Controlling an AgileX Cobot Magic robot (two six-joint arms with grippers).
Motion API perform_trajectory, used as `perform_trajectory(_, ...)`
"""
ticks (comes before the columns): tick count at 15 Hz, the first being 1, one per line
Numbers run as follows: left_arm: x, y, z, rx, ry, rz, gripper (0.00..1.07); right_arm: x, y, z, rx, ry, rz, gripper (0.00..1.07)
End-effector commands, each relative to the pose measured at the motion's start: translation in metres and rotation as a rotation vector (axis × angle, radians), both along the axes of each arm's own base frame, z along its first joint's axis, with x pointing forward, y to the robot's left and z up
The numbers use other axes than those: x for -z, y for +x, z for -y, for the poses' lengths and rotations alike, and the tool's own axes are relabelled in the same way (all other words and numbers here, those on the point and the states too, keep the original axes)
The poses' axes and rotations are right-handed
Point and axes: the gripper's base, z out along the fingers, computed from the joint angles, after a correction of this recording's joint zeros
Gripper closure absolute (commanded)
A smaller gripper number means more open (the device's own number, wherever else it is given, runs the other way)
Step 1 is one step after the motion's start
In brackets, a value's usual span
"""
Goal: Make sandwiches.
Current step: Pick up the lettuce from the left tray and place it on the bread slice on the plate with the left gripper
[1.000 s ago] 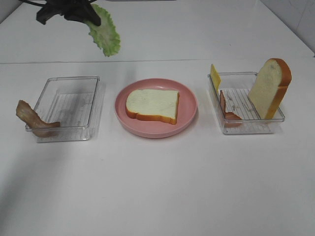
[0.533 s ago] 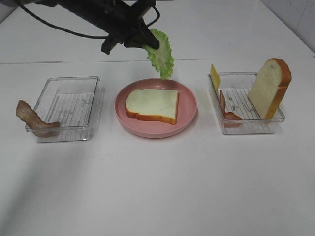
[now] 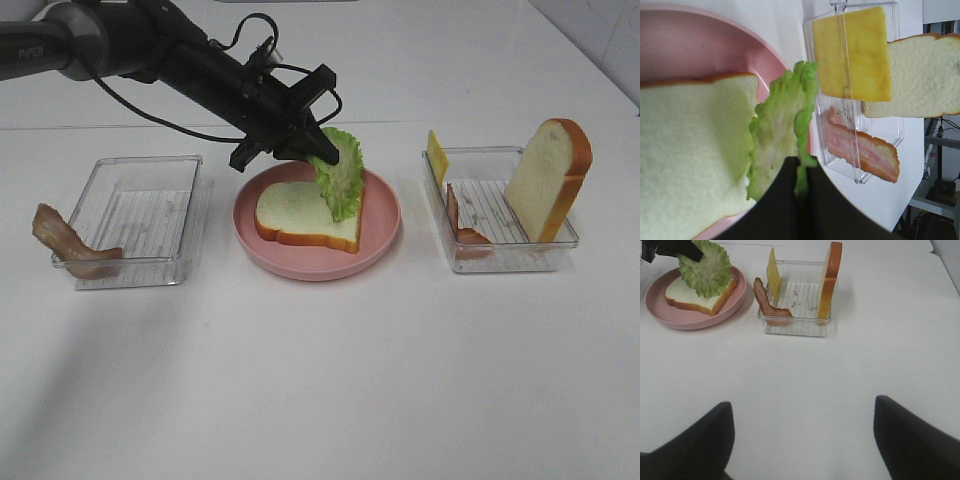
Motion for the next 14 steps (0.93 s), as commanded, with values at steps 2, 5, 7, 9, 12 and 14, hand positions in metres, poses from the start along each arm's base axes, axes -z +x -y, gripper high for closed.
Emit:
perform_trajectory(2,0.000,0.000,-0.003,0.016,0.014,0.001,1.07,0.000,-0.001,0.000,0.005,-0.005,0.021,0.33)
perform_trajectory(5,0.007,-0.001,-0.010,-0.008,0.114,-0.048,0.86,0.000,-0.001,0.000,0.005,-0.005,0.021,0.33)
perform_trajectory(7,0.009,0.000,-0.015,-0.022,0.152,-0.054,0.57,0.000,-0.001,0.000,0.005,-0.005,0.021,0.33)
perform_trajectory(9,0.009,0.000,-0.015,-0.022,0.152,-0.053,0.43,0.000,-0.001,0.000,0.005,-0.005,0.021,0.33)
perform_trajectory(12,0.009,-0.002,-0.015,-0.006,0.154,-0.065,0.39,0.000,-0.001,0.000,0.005,-0.005,0.021,0.33)
perform_trajectory(14,0.005,-0.006,-0.016,0.031,0.170,-0.080,0.24,0.000,-0.001,0.000,0.005,-0.005,0.021,0.33)
